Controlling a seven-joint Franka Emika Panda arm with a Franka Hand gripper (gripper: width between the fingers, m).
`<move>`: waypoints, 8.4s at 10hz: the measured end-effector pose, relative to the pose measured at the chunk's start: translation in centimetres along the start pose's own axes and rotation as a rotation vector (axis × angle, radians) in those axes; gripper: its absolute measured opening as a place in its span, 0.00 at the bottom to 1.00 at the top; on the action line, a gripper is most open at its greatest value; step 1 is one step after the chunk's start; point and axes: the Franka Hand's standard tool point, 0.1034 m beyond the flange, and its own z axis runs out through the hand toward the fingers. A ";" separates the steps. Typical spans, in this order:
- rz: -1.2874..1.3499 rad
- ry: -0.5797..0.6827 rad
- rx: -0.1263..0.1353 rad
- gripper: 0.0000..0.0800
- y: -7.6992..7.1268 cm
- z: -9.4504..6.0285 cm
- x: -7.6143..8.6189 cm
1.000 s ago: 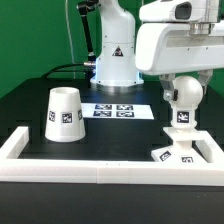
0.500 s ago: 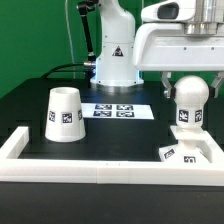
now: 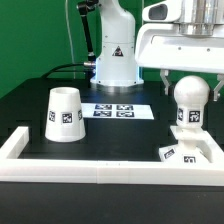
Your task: Assemble lamp
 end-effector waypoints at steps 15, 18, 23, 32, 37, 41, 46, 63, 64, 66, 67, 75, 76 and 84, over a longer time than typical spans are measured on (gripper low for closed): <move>-0.806 0.037 0.024 0.87 -0.4 0.1 0.2; -1.120 0.035 0.019 0.87 -0.6 0.6 -0.2; -1.628 0.020 -0.018 0.87 -0.8 0.7 -0.2; -1.854 0.022 -0.038 0.72 -0.7 0.4 0.3; -1.491 0.027 -0.031 0.72 -0.1 0.5 0.7; -1.108 0.030 -0.014 0.72 0.0 0.5 0.7; -0.826 0.039 -0.005 0.72 -0.1 0.6 0.7; 0.379 -0.057 -0.001 0.84 -0.6 0.5 -0.3; 0.342 -0.056 0.000 0.86 -0.9 0.5 -0.5; 0.124 -0.040 0.020 0.87 -1.4 0.4 -0.5; -0.010 -0.034 0.026 0.87 -1.4 0.4 -0.4; -0.680 -0.028 0.033 0.87 -0.8 0.6 -0.2; -0.731 -0.027 0.033 0.87 -0.8 0.6 -0.2; -1.483 -0.019 -0.003 0.87 -1.2 1.0 0.7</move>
Offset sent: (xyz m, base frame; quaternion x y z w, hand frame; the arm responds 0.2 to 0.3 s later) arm 0.0000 0.0000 0.0000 0.0000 0.0000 0.0000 1.0000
